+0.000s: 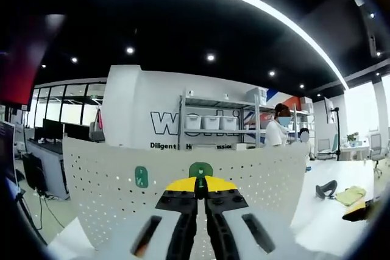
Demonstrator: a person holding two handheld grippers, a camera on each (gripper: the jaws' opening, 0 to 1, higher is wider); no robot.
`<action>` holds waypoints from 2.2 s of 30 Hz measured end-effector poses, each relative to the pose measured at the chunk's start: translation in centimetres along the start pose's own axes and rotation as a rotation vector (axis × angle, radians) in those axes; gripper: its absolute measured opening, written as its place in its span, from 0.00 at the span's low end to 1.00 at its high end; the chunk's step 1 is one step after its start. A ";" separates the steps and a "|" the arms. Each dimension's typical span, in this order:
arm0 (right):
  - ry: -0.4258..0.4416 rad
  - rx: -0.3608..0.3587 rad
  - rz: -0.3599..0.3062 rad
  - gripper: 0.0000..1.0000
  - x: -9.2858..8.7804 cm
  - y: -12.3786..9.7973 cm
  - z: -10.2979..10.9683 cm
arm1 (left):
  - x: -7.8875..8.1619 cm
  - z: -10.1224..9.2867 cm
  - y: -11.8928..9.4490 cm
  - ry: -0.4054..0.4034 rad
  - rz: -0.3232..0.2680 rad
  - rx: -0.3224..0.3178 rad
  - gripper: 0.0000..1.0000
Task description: Insert the hook assembly into the mounting plate slot until the hook locks in place.
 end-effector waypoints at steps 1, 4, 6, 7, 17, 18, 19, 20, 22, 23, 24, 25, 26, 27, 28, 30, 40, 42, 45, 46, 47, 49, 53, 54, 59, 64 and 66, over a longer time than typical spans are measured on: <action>0.001 0.001 0.001 0.96 0.0 0.0 -0.1 | 0.1 0.1 0.2 0.002 -0.003 0.007 0.03; 0.002 0.002 0.002 0.96 -0.1 0.0 -0.4 | 0.1 0.6 0.9 0.004 -0.006 0.029 0.03; 0.004 0.004 0.003 0.95 -0.2 0.0 -0.6 | 0.1 0.7 1.2 0.006 -0.005 0.038 0.03; 0.005 0.005 0.004 0.95 -0.2 0.1 -0.6 | 0.1 0.8 1.3 0.009 -0.004 0.041 0.03; 0.013 0.013 0.012 0.95 -0.5 0.6 -1.4 | -0.4 1.5 3.1 0.027 0.011 0.075 0.03; 0.015 0.011 0.015 0.95 -0.5 0.6 -1.5 | -0.5 1.6 3.4 0.028 0.011 0.079 0.03; 0.015 0.011 0.016 0.95 -0.6 0.6 -1.6 | -0.5 1.7 3.6 0.026 0.011 0.082 0.03; 0.016 0.010 0.018 0.95 -0.6 0.6 -1.7 | -0.5 1.8 3.8 0.028 0.012 0.086 0.03; 0.019 0.007 0.021 0.95 -0.8 0.7 -1.9 | -0.5 2.1 4.3 0.033 0.012 0.092 0.03; 0.021 0.005 0.023 0.95 -0.9 0.7 -2.0 | -0.6 2.2 4.6 0.036 0.014 0.093 0.03; 0.023 0.004 0.026 0.95 -1.0 0.7 -2.1 | -0.6 2.2 4.8 0.041 0.015 0.095 0.03; 0.025 0.003 0.029 0.95 -1.1 0.8 -2.1 | -0.7 2.3 5.0 0.046 0.016 0.096 0.03; 0.025 0.002 0.030 0.95 -1.1 0.8 -2.2 | -0.8 2.4 5.2 0.046 0.018 0.097 0.03; 0.027 0.001 0.031 0.95 -1.2 0.8 -2.2 | -0.9 2.5 5.4 0.048 0.021 0.099 0.03; 0.029 0.001 0.032 0.95 -1.2 0.9 -2.2 | -1.0 2.5 5.5 0.048 0.023 0.099 0.03; 0.030 0.000 0.034 0.95 -1.3 1.0 -2.3 | -1.2 2.5 5.9 0.053 0.028 0.100 0.03; 0.036 -0.004 0.050 0.94 -1.8 1.1 -2.8 | -1.9 2.8 7.0 0.045 0.033 0.115 0.03; 0.038 -0.005 0.054 0.94 -1.9 1.2 -2.9 | -2.1 2.9 7.1 0.041 0.032 0.119 0.03; 0.039 -0.004 0.054 0.94 -1.9 1.3 -2.9 | -2.2 3.0 7.2 0.037 0.032 0.125 0.03; 0.039 -0.004 0.055 0.94 -1.9 1.3 -3.0 | -2.2 3.0 7.3 0.038 0.032 0.126 0.03; 0.038 -0.004 0.057 0.94 -2.0 1.3 -3.0 | -2.2 3.1 7.4 0.037 0.030 0.129 0.03; 0.039 -0.004 0.057 0.94 -2.0 1.4 -3.0 | -2.2 3.2 7.5 0.032 0.029 0.130 0.03; 0.041 -0.007 0.060 0.94 -2.1 1.4 -3.2 | -2.2 3.2 7.6 0.029 0.028 0.135 0.03; 0.040 -0.007 0.061 0.94 -2.1 1.4 -3.2 | -2.2 3.2 7.6 0.029 0.027 0.137 0.03; 0.044 -0.006 0.063 0.93 -2.2 1.4 -3.3 | -2.3 3.1 7.7 0.024 0.026 0.137 0.03; 0.045 -0.007 0.066 0.93 -2.3 1.4 -3.4 | -2.5 3.1 7.9 0.023 0.027 0.140 0.03; 0.045 -0.007 0.067 0.93 -2.3 1.4 -3.4 | -2.5 3.2 7.9 0.020 0.026 0.143 0.03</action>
Point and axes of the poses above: the point that each gripper's makers call its tool centre point, and the gripper's own axes: y roughly forward along the fingers, z roughly to its left, x roughly out of its top, the point moved 10 cm from there along -y, roughly backward along the fingers, and after that the axes turned 4 degrees about -z, right-handed, at the moved point
